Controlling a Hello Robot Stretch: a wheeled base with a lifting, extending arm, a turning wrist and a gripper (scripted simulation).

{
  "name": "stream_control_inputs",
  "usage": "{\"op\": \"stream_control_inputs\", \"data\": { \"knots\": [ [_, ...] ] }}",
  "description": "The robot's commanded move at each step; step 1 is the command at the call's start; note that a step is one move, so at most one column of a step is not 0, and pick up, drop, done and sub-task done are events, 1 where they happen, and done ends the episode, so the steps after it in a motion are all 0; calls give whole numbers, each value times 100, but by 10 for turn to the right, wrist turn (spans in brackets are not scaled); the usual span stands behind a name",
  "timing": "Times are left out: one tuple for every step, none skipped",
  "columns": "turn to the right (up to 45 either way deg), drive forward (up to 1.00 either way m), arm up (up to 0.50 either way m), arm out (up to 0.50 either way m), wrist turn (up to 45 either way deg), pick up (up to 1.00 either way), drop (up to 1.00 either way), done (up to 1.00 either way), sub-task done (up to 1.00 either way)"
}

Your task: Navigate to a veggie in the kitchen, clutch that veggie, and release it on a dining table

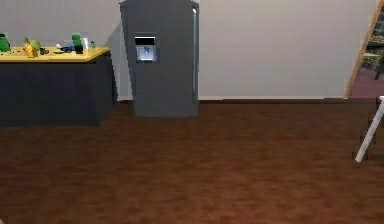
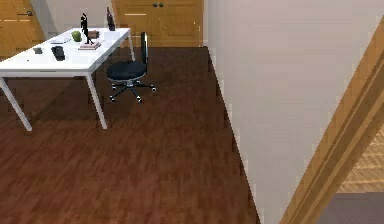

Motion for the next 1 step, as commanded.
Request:
{"op": "stream_control_inputs", "data": {
  "knots": [
    [0, 5, 0, 0, 0, 0, 0, 0, 0]
  ]
}}
